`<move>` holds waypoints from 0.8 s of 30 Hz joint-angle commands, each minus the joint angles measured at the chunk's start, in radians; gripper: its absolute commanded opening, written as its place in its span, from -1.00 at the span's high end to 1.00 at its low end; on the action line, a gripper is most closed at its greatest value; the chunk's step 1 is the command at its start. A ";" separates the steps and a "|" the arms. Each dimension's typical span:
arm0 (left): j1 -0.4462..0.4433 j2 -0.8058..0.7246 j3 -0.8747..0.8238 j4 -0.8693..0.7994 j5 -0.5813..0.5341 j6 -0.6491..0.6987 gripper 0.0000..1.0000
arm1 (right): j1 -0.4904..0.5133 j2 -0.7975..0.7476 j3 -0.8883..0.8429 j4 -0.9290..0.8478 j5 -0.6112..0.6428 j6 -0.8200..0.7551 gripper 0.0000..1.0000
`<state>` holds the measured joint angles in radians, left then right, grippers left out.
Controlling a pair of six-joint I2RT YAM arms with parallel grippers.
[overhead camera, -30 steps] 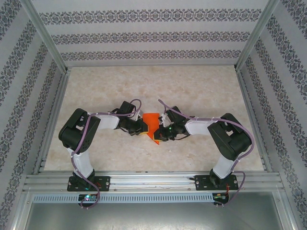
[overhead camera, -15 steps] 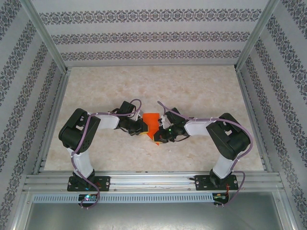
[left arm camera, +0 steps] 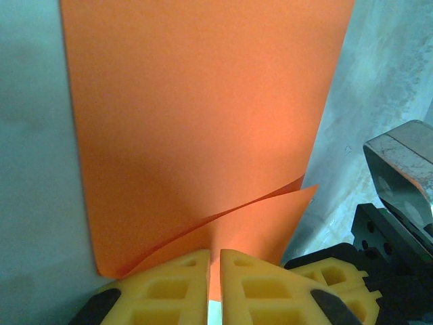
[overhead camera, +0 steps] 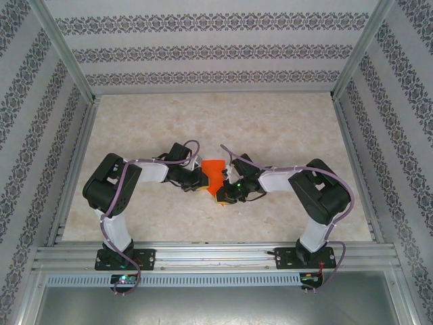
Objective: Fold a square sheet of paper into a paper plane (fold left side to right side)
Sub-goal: Third fold the triangle at the center of the table.
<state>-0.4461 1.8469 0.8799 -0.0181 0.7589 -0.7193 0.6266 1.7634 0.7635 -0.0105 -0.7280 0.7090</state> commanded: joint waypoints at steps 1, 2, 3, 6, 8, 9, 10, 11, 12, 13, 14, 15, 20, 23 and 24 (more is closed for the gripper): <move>-0.009 0.042 -0.016 -0.105 -0.089 -0.011 0.73 | 0.015 0.019 -0.014 -0.027 -0.014 0.004 0.97; -0.008 0.043 -0.017 -0.106 -0.090 -0.014 0.73 | 0.015 0.018 -0.015 -0.034 -0.009 0.003 0.97; -0.008 0.043 -0.015 -0.108 -0.092 -0.013 0.73 | 0.015 0.015 -0.015 -0.041 -0.003 0.000 0.97; -0.007 0.044 -0.015 -0.119 -0.099 -0.014 0.73 | 0.014 0.006 -0.021 -0.059 0.009 -0.005 0.97; -0.006 0.045 -0.012 -0.126 -0.105 -0.012 0.73 | 0.013 0.004 -0.028 -0.062 0.006 -0.006 0.98; -0.005 0.048 -0.012 -0.129 -0.107 -0.012 0.73 | 0.015 0.003 -0.032 -0.064 0.003 -0.005 0.98; -0.003 0.048 -0.012 -0.129 -0.109 -0.012 0.73 | 0.015 0.001 -0.038 -0.064 0.001 -0.004 0.99; -0.002 0.050 -0.012 -0.132 -0.110 -0.012 0.73 | 0.015 -0.002 -0.044 -0.066 0.001 -0.003 1.00; 0.001 0.050 -0.012 -0.134 -0.110 -0.010 0.73 | 0.015 -0.006 -0.051 -0.069 0.000 -0.003 1.00; 0.001 0.050 -0.012 -0.134 -0.112 -0.010 0.73 | 0.015 -0.009 -0.057 -0.072 -0.001 -0.002 1.00; 0.002 0.050 -0.012 -0.134 -0.111 -0.011 0.73 | 0.015 -0.014 -0.064 -0.074 0.001 -0.002 1.00; 0.001 0.050 -0.013 -0.134 -0.113 -0.011 0.73 | 0.015 -0.021 -0.075 -0.075 0.001 0.001 1.00; 0.001 0.052 -0.012 -0.135 -0.112 -0.010 0.73 | 0.016 -0.044 -0.113 -0.074 -0.003 0.007 1.00; 0.002 0.049 -0.012 -0.135 -0.110 -0.011 0.73 | 0.014 -0.071 -0.121 -0.079 -0.014 0.006 1.00; 0.002 0.051 -0.014 -0.134 -0.110 -0.011 0.73 | 0.013 -0.087 -0.121 -0.083 -0.017 0.006 1.00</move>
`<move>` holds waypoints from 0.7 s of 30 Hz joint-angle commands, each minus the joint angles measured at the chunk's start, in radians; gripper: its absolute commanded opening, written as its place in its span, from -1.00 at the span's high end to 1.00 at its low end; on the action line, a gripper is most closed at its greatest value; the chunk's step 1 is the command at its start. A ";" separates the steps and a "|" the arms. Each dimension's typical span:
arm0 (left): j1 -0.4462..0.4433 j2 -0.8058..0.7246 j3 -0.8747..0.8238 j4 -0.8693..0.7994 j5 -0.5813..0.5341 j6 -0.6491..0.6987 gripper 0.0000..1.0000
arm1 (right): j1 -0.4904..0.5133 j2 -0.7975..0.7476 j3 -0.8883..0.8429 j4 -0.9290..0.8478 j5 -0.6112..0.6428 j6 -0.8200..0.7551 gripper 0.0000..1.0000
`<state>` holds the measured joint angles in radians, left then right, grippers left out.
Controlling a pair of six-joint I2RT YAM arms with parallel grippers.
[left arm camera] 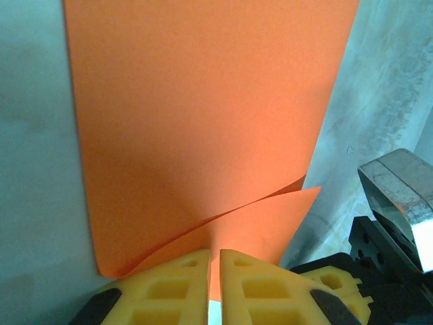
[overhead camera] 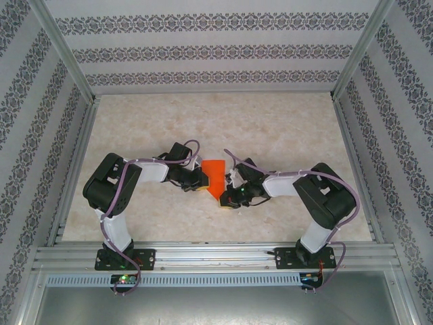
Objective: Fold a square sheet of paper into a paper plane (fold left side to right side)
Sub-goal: Third fold the triangle at the center of the table.
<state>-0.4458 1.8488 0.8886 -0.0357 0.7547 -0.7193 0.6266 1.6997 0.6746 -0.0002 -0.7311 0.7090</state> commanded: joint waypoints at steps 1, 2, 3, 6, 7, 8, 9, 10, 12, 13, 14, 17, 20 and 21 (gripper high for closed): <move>0.001 0.046 -0.022 -0.115 -0.106 -0.011 0.73 | 0.010 -0.042 -0.030 -0.098 -0.014 0.007 1.00; 0.001 0.045 -0.025 -0.115 -0.106 -0.011 0.73 | 0.009 -0.063 -0.025 -0.103 -0.017 0.005 1.00; 0.001 0.043 -0.024 -0.113 -0.106 -0.012 0.73 | 0.008 -0.081 -0.020 -0.107 -0.020 0.000 1.00; 0.001 0.042 -0.024 -0.110 -0.104 -0.014 0.74 | 0.004 -0.114 0.003 -0.130 -0.040 -0.035 1.00; 0.002 0.042 -0.025 -0.107 -0.103 -0.017 0.74 | 0.003 -0.121 0.006 -0.119 -0.043 -0.036 1.00; 0.001 0.042 -0.024 -0.105 -0.101 -0.016 0.74 | 0.002 -0.125 0.009 -0.103 -0.045 -0.030 1.00; 0.002 0.042 -0.024 -0.106 -0.101 -0.017 0.74 | 0.003 -0.125 0.013 -0.091 -0.044 -0.027 1.00; 0.002 0.042 -0.023 -0.105 -0.101 -0.017 0.74 | 0.003 -0.122 0.022 -0.082 -0.036 -0.024 1.00; 0.002 0.043 -0.024 -0.103 -0.101 -0.018 0.74 | 0.005 -0.106 0.043 -0.071 -0.013 -0.021 1.00; 0.002 0.042 -0.024 -0.102 -0.101 -0.017 0.74 | 0.006 -0.095 0.056 -0.068 0.006 -0.019 1.00; 0.002 0.041 -0.025 -0.101 -0.100 -0.018 0.74 | 0.009 -0.082 0.070 -0.068 0.027 -0.017 1.00; 0.001 0.045 -0.023 -0.101 -0.097 -0.019 0.74 | 0.011 -0.036 0.106 -0.070 0.061 -0.019 1.00; 0.001 0.046 -0.023 -0.098 -0.095 -0.020 0.74 | 0.011 -0.002 0.124 -0.085 0.092 -0.022 1.00; 0.001 0.046 -0.023 -0.098 -0.095 -0.020 0.74 | 0.010 0.006 0.127 -0.093 0.097 -0.023 1.00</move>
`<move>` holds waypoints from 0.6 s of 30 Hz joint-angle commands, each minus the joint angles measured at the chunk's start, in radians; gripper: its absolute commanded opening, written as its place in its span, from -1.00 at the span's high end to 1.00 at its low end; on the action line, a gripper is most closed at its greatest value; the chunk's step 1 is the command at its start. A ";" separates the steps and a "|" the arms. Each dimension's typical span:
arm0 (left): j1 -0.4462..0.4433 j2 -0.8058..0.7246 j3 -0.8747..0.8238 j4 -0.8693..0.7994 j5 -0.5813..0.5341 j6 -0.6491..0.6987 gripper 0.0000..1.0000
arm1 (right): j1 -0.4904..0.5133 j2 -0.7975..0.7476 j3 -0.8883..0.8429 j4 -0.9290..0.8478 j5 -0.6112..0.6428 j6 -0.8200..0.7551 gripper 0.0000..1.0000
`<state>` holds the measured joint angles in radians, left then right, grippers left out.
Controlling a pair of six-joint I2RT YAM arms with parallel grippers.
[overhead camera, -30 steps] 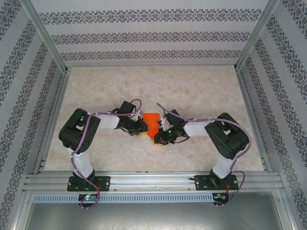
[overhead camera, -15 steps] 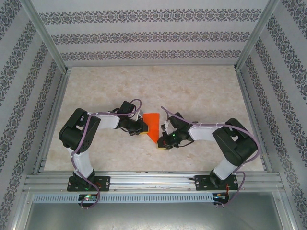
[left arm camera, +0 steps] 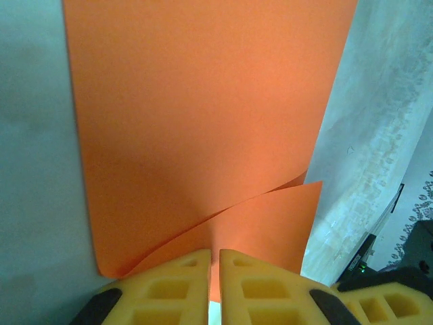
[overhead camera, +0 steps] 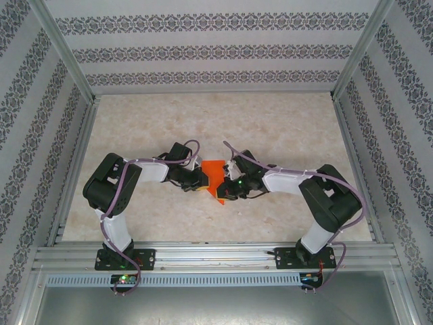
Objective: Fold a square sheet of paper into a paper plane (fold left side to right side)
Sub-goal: Third fold the triangle at the center of the table.
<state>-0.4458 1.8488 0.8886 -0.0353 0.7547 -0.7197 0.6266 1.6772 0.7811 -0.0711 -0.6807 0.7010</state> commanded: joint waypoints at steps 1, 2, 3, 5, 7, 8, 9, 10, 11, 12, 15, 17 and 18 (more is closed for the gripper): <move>0.002 0.044 -0.023 -0.098 -0.095 -0.019 0.74 | 0.011 0.036 0.024 -0.031 0.054 -0.018 1.00; 0.001 0.046 -0.022 -0.098 -0.095 -0.021 0.74 | 0.010 0.042 0.026 -0.039 0.060 -0.019 1.00; 0.001 0.046 -0.024 -0.097 -0.095 -0.021 0.74 | 0.011 0.048 0.027 -0.050 0.068 -0.021 1.00; 0.001 0.046 -0.025 -0.094 -0.094 -0.024 0.74 | 0.010 0.058 0.030 -0.079 0.083 -0.028 1.00; 0.001 0.043 -0.024 -0.091 -0.092 -0.027 0.74 | 0.014 0.068 0.033 -0.112 0.100 -0.036 1.00; 0.001 0.039 -0.024 -0.091 -0.091 -0.027 0.74 | 0.015 0.072 0.036 -0.129 0.110 -0.040 1.00; 0.002 0.037 -0.023 -0.091 -0.091 -0.029 0.74 | 0.017 0.076 0.037 -0.145 0.121 -0.044 1.00; 0.002 0.033 -0.020 -0.092 -0.091 -0.030 0.74 | 0.021 0.081 0.042 -0.166 0.136 -0.049 1.00; 0.001 0.026 -0.018 -0.091 -0.089 -0.030 0.72 | 0.024 0.086 0.046 -0.185 0.149 -0.051 1.00; 0.001 0.018 -0.017 -0.088 -0.086 -0.031 0.71 | 0.026 0.089 0.048 -0.201 0.162 -0.051 1.00; 0.002 -0.026 -0.013 -0.073 -0.077 -0.031 0.68 | 0.034 0.094 0.050 -0.244 0.202 -0.046 1.00; 0.002 -0.070 -0.013 -0.067 -0.082 -0.024 0.64 | 0.039 0.095 0.051 -0.274 0.228 -0.045 1.00; 0.002 -0.088 -0.013 -0.067 -0.086 -0.017 0.63 | 0.040 0.094 0.052 -0.285 0.241 -0.043 1.00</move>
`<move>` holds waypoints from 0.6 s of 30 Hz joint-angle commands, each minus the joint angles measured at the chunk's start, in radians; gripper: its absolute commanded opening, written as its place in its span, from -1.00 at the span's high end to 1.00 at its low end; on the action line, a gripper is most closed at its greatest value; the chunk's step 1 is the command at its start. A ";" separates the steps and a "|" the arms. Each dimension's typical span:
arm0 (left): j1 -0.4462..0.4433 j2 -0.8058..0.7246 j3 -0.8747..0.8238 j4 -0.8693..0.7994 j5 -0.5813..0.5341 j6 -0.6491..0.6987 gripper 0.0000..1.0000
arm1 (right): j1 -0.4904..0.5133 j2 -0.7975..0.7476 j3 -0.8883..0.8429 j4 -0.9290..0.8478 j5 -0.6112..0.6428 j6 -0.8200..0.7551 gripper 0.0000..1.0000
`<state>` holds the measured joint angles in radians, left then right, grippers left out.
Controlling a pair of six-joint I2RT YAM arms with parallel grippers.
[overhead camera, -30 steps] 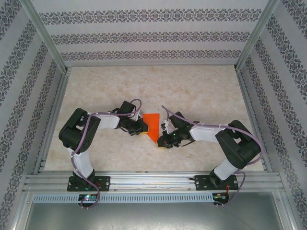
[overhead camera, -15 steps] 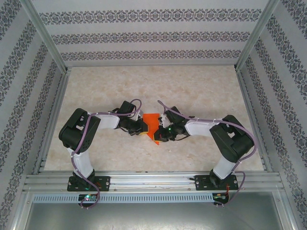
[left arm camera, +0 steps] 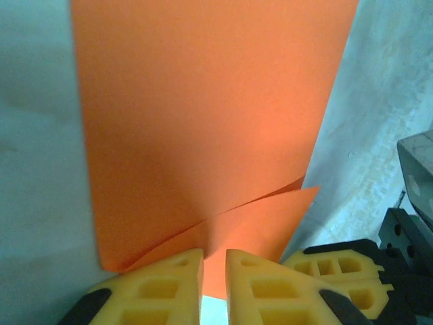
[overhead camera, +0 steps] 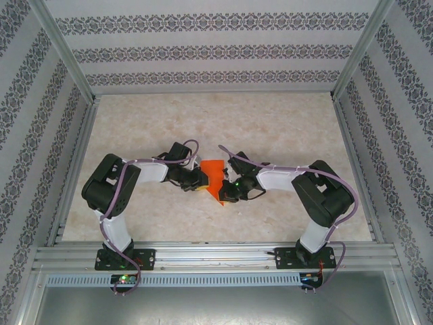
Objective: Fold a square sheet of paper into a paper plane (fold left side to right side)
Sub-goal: Third fold the triangle at the center of the table.
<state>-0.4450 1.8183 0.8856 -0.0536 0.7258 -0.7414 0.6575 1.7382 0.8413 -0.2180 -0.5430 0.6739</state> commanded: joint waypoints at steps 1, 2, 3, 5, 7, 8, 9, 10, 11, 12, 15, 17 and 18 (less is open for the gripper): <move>0.000 -0.080 -0.012 -0.049 -0.061 0.013 0.63 | 0.010 0.032 -0.008 -0.151 0.118 -0.014 1.00; 0.001 -0.101 -0.015 -0.046 -0.062 0.020 0.63 | 0.012 0.031 -0.007 -0.162 0.131 -0.013 1.00; 0.000 -0.119 -0.022 -0.043 -0.060 0.026 0.63 | 0.013 0.029 -0.007 -0.169 0.143 -0.012 1.00; -0.001 -0.153 -0.040 -0.033 -0.049 0.027 0.64 | 0.015 0.027 -0.007 -0.176 0.156 -0.008 1.00; -0.009 -0.173 -0.059 -0.008 -0.028 0.016 0.66 | 0.016 0.027 -0.005 -0.181 0.170 -0.004 1.00; -0.015 -0.182 -0.068 0.011 -0.017 0.008 0.68 | 0.018 0.027 -0.004 -0.188 0.182 -0.002 1.00; -0.026 -0.186 -0.075 0.024 -0.009 0.001 0.68 | 0.019 0.029 0.000 -0.196 0.193 -0.001 1.00; -0.034 -0.188 -0.079 0.037 0.000 -0.005 0.68 | 0.021 0.029 0.000 -0.201 0.203 0.001 1.00; -0.045 -0.185 -0.081 0.043 0.007 -0.011 0.69 | 0.022 0.029 0.000 -0.203 0.210 0.005 1.00; -0.055 -0.180 -0.079 0.047 0.011 -0.014 0.69 | 0.021 0.027 -0.001 -0.205 0.216 0.007 1.00; -0.082 -0.146 -0.072 0.062 0.024 -0.028 0.70 | 0.025 0.030 0.000 -0.209 0.228 0.009 1.00; -0.094 -0.119 -0.059 0.059 0.022 -0.040 0.70 | 0.028 0.033 0.002 -0.210 0.227 0.009 1.00; -0.099 -0.108 -0.055 0.060 0.020 -0.044 0.70 | 0.030 0.034 0.002 -0.210 0.227 0.009 1.00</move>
<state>-0.5270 1.6760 0.8158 -0.0174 0.7307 -0.7597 0.6792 1.7340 0.8753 -0.2924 -0.4595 0.6781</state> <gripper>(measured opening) 0.148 0.046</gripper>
